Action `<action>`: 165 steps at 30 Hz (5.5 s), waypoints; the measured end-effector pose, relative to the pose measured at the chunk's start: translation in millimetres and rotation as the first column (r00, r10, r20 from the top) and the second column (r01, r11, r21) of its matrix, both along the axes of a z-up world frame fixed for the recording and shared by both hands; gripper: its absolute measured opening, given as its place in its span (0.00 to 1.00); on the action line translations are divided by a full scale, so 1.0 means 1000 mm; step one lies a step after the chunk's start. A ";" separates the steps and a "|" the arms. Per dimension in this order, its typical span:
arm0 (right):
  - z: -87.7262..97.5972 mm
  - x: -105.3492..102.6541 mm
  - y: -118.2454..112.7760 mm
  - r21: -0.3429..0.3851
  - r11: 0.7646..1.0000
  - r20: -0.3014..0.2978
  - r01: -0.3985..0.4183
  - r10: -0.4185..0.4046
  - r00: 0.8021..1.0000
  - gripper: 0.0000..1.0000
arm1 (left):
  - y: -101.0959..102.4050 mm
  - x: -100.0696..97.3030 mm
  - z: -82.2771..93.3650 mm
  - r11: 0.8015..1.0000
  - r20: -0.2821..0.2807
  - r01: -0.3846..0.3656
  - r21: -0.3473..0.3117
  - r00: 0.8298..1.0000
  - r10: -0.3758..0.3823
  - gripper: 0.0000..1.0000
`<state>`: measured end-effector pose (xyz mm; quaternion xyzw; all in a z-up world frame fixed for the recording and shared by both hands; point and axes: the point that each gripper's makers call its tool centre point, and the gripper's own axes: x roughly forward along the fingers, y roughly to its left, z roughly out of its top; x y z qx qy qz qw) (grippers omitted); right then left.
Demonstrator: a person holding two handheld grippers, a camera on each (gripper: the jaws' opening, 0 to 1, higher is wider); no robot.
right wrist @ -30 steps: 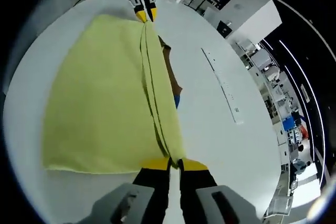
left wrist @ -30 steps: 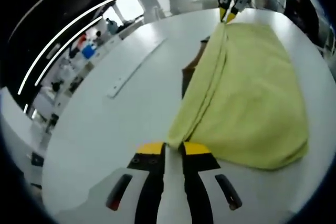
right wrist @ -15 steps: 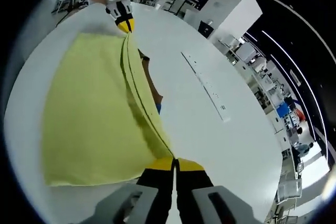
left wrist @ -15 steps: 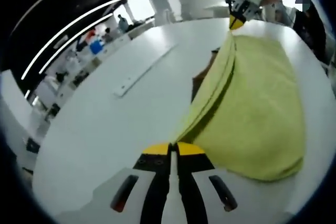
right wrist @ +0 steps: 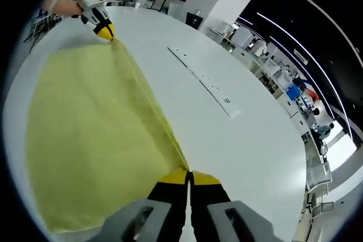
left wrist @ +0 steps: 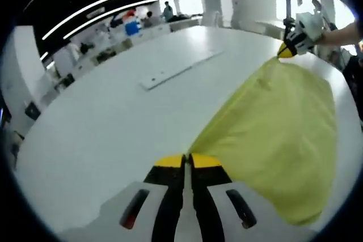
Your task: Fold the garment on the visible template until the final outline fits inside the template.
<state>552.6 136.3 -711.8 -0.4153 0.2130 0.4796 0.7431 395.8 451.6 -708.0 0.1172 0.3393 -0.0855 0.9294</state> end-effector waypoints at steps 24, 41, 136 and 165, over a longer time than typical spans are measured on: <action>-0.006 -0.008 0.002 0.068 0.996 -0.118 0.053 -0.044 0.992 0.28 | -0.005 -0.004 -0.004 0.998 -0.026 0.058 -0.004 0.998 -0.058 0.33; 0.001 -0.016 0.000 0.186 0.972 -0.240 0.141 -0.094 0.966 0.60 | -0.020 -0.006 0.009 0.983 0.039 0.059 -0.173 0.998 -0.054 0.63; 0.002 -0.179 -0.095 0.297 0.902 -0.567 0.314 -0.098 0.818 0.32 | -0.103 -0.176 0.002 0.834 -0.074 -0.044 -0.550 0.997 0.004 0.23; -0.006 -0.187 -0.085 0.285 0.908 -0.606 0.307 -0.078 0.792 0.00 | -0.108 -0.172 -0.013 0.823 -0.115 -0.079 -0.563 0.993 0.017 0.00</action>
